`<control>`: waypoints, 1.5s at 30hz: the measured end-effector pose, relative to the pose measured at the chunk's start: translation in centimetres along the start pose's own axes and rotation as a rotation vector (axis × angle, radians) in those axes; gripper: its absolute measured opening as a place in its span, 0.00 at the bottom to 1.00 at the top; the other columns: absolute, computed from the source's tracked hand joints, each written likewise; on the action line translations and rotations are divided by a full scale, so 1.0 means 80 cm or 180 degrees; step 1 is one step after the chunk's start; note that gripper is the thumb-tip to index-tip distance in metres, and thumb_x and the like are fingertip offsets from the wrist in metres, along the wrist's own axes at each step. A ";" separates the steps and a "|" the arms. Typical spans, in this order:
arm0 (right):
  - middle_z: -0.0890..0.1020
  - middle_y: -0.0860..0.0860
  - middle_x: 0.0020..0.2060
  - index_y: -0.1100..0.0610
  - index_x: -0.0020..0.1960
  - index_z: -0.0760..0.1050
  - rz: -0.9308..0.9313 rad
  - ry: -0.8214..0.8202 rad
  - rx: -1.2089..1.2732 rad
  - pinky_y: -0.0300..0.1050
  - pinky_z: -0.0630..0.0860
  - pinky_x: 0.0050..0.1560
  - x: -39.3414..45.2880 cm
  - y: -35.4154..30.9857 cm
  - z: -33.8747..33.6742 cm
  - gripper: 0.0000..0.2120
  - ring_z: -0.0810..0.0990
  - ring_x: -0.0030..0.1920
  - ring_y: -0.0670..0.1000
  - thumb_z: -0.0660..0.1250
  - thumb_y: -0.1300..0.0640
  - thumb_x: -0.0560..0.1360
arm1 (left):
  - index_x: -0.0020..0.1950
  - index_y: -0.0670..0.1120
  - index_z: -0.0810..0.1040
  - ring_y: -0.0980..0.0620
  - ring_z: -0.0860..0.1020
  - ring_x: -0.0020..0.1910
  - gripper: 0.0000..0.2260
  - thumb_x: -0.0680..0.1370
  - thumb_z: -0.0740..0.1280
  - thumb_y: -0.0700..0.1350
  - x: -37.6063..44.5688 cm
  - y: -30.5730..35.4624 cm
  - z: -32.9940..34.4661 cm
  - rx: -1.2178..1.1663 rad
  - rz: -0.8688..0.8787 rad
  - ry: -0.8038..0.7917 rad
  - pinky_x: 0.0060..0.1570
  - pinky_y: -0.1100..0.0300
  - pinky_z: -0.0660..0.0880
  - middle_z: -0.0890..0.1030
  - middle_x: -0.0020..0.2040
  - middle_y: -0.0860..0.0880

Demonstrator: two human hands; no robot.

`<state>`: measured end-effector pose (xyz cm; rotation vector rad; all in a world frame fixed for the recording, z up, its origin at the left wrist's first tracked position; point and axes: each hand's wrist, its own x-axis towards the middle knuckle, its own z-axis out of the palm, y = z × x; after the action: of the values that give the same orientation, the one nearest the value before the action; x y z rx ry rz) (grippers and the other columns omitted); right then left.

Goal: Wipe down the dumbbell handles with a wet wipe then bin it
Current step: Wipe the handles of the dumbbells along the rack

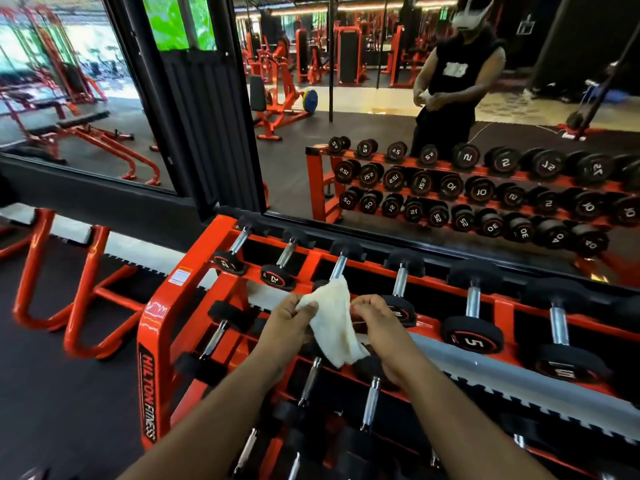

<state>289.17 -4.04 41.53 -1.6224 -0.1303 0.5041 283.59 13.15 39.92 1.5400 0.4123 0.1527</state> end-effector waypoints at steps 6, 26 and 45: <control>0.87 0.55 0.44 0.64 0.53 0.79 -0.0061 -0.0340 -0.0361 0.57 0.81 0.50 -0.010 -0.005 0.038 0.09 0.85 0.43 0.51 0.68 0.58 0.80 | 0.51 0.45 0.80 0.41 0.83 0.47 0.07 0.84 0.66 0.46 -0.009 0.013 -0.031 0.0545 0.0442 0.0283 0.46 0.46 0.81 0.84 0.46 0.43; 0.82 0.45 0.49 0.54 0.44 0.86 -0.1565 -0.0168 -0.0996 0.35 0.76 0.52 0.022 -0.019 0.020 0.19 0.81 0.52 0.44 0.62 0.72 0.78 | 0.46 0.44 0.82 0.43 0.80 0.44 0.15 0.81 0.59 0.31 0.033 0.021 -0.073 -0.0700 0.0041 -0.0657 0.38 0.54 0.78 0.83 0.47 0.42; 0.83 0.54 0.36 0.57 0.44 0.81 -0.0889 0.0022 -0.0695 0.47 0.77 0.37 0.099 0.035 -0.077 0.10 0.81 0.34 0.51 0.68 0.52 0.80 | 0.60 0.43 0.83 0.42 0.85 0.54 0.08 0.82 0.68 0.39 0.084 0.003 0.069 0.0159 0.0150 0.0028 0.56 0.49 0.82 0.87 0.51 0.43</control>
<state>298.12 -7.09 37.08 -1.7831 -0.4125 0.2757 291.75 10.38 38.97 1.5995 0.3892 0.1871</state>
